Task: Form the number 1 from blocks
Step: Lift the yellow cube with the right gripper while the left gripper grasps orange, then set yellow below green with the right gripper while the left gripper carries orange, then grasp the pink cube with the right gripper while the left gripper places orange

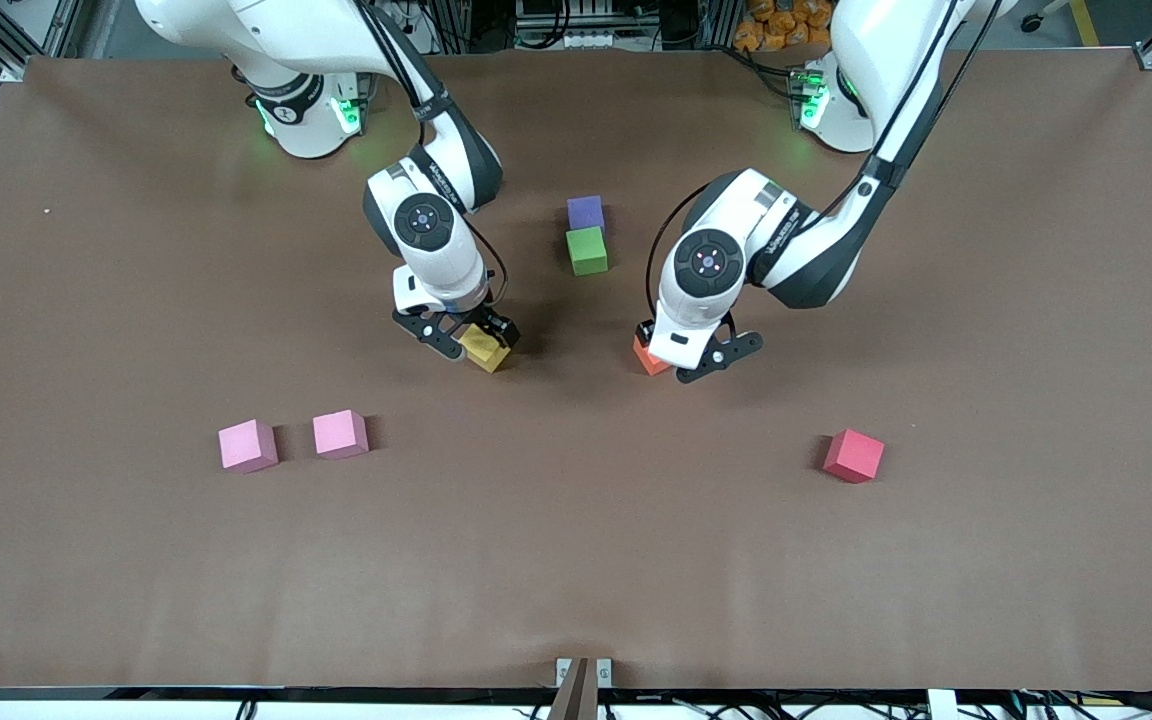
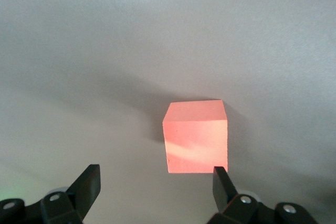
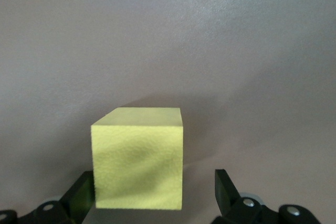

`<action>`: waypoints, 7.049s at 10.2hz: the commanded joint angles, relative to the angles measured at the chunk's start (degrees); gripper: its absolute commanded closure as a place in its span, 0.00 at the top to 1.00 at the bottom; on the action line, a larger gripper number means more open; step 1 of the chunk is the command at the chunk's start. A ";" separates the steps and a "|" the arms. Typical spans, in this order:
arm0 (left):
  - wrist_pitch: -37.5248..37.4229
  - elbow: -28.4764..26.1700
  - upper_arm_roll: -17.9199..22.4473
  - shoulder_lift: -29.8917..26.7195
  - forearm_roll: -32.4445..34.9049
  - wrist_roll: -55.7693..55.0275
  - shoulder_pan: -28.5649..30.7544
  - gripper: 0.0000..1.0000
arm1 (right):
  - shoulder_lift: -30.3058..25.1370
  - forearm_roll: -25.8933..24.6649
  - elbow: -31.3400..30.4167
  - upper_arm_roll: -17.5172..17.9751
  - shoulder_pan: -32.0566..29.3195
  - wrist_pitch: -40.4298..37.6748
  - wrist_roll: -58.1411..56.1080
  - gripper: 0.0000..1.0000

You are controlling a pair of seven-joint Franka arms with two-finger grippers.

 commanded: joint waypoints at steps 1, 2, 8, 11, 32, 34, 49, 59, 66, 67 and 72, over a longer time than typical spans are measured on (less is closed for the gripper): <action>0.78 -0.11 -0.54 0.19 -0.38 0.81 0.59 0.95 | 1.18 -1.59 1.13 -0.12 -0.15 0.42 0.51 1.00; 0.78 0.07 -0.54 0.37 -0.38 1.08 0.59 0.95 | 1.44 -1.68 1.31 -0.03 -0.15 0.51 0.42 0.75; 9.12 0.42 -0.28 4.49 -2.32 0.99 0.50 0.94 | 2.94 -2.65 4.20 -0.03 0.11 3.59 -3.86 0.00; 9.13 0.42 -0.02 5.55 -1.97 0.99 0.59 0.94 | 2.94 -2.65 9.82 1.02 2.74 -1.49 -12.38 0.00; 14.22 0.51 -0.28 9.69 -4.07 0.29 2.97 0.91 | 6.63 1.57 15.82 2.87 12.24 -7.32 -26.03 0.00; 14.31 0.59 -0.54 9.95 -4.77 -0.49 2.36 0.91 | 6.54 1.57 14.94 2.87 12.77 -6.70 -25.68 0.00; 11.41 7.44 0.25 9.69 -3.99 1.08 2.52 0.37 | 4.52 3.33 10.98 4.10 14.35 -4.59 -23.13 0.00; 11.32 8.68 0.16 9.60 -4.16 0.99 2.18 0.37 | -0.65 3.15 10.98 4.01 10.86 -5.55 -19.88 1.00; 11.32 9.12 0.07 9.95 -4.16 0.47 3.59 0.38 | -4.36 -6.14 14.49 4.01 -17.34 -13.91 -36.27 1.00; 11.32 9.12 0.16 10.12 -4.34 -1.62 1.23 0.38 | -3.40 -7.91 15.28 4.01 -21.03 -13.91 -41.19 1.00; 11.32 8.59 0.25 11.97 -3.38 -5.69 -8.71 0.38 | 7.24 -9.15 25.22 3.92 -28.18 -13.82 -64.24 1.00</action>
